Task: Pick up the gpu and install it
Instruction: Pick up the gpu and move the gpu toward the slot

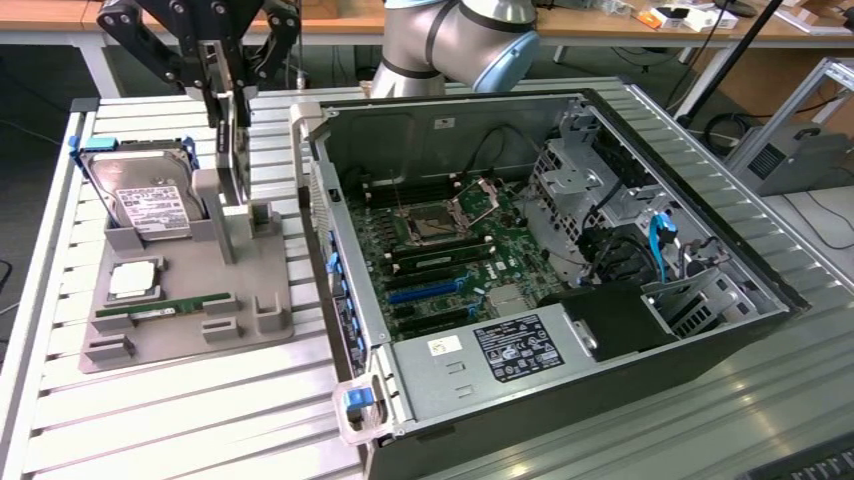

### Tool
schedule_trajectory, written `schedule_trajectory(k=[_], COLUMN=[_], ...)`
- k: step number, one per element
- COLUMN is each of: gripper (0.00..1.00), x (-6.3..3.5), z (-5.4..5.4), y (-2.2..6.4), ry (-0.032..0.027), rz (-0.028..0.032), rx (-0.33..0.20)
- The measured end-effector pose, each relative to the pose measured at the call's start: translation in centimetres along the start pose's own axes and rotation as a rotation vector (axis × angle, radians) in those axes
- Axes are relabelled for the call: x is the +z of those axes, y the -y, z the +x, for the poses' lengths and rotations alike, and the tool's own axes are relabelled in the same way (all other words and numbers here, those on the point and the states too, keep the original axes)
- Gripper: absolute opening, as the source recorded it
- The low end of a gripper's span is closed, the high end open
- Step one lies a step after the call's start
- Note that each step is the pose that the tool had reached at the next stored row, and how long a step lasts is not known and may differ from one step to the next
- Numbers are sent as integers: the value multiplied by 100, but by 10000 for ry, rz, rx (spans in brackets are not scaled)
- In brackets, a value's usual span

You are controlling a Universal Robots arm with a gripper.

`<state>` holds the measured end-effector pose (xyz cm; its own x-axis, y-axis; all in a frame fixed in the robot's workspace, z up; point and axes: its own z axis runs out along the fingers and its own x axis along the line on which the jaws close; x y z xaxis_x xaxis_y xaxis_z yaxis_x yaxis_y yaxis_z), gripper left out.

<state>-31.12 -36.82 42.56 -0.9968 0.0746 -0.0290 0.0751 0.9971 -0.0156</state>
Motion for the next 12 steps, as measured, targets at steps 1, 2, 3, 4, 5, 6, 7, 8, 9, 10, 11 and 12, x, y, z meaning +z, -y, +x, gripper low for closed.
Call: schedule_trajectory(k=[1, 2, 3, 4, 5, 6, 7, 8, 9, 10, 11, 12], gripper=[27, 27, 27, 27, 27, 27, 27, 27, 27, 27, 27, 27], x=[-4, -9, -16, -22, -29, -35, -42, -46, -54, -59, -66, -72], z=[0, 0, 0, -1, -1, -1, -1, -1, -2, -2, -2, -2], y=[0, 0, 0, 0, 0, 1, 1, 1, 1, 1, 1, 1], ry=[0, 0, 0, 0, 0, 0, 0, 1, 0, 0, 0, 0], rz=[0, 0, 0, 1, 0, 0, 0, -1, 0, 0, 0, 0], rx=[0, 0, 0, 0, 0, 0, 0, 0, 0, 0, 0, 0])
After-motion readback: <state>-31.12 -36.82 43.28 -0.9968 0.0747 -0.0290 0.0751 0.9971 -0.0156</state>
